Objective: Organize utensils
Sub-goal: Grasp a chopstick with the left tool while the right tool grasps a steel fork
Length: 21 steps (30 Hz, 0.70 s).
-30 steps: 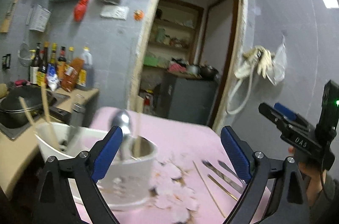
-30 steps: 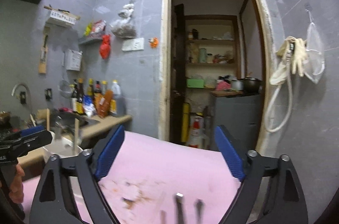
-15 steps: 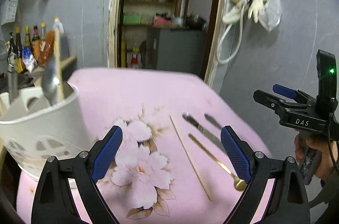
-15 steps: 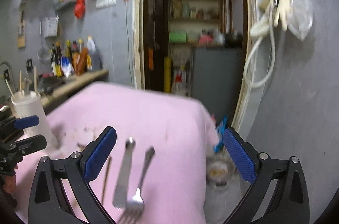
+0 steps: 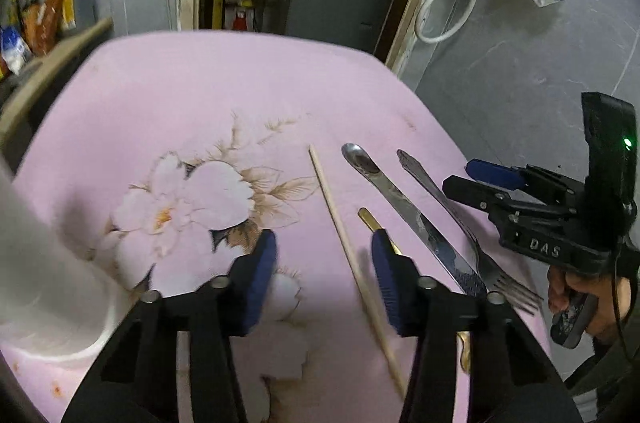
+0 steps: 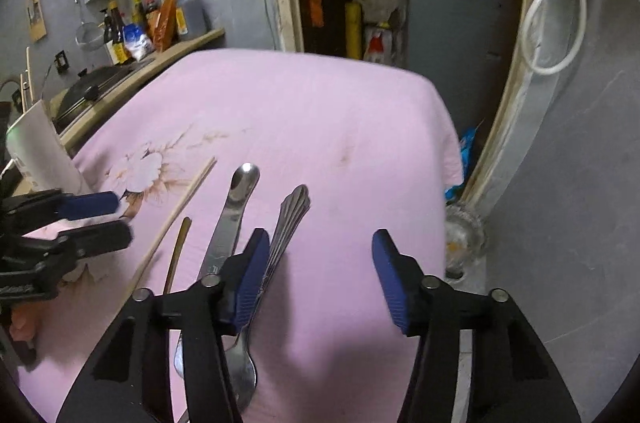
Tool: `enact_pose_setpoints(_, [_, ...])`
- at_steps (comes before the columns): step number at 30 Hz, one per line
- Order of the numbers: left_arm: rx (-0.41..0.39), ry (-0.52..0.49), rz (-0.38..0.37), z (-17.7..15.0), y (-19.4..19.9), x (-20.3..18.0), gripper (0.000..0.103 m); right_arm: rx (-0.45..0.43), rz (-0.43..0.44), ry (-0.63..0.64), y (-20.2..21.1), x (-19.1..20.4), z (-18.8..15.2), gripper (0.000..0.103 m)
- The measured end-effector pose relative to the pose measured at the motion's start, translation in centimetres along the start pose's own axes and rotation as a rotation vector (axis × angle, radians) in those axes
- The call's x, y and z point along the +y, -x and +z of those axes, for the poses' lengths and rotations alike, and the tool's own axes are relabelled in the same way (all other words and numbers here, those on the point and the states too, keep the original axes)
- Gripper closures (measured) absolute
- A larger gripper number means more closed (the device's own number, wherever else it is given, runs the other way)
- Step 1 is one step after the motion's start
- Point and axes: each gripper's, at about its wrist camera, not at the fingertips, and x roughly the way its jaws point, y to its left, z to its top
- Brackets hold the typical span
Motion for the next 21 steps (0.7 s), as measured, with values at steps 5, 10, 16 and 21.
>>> enact_pose_setpoints(5, [0.057,0.076,-0.035,1.2,-1.4,1.2,0.08,0.009,0.024,0.012,-0.2,0.0,0.5,0.058])
enact_pose_setpoints(10, [0.073,0.117,-0.054,2.4,-1.6,2.2,0.086,0.023,0.031,0.054,-0.8,0.6,1.1,0.066])
enact_pose_setpoints(16, [0.107,0.108,-0.036,3.6,-2.2,2.4,0.095,0.063,0.033,0.098,-2.1,1.5,1.5,0.076])
enact_pose_setpoints(21, [0.112,0.079,-0.02,3.0,-1.6,2.2,0.099,0.1,0.031,0.104,-2.4,1.8,1.4,0.076])
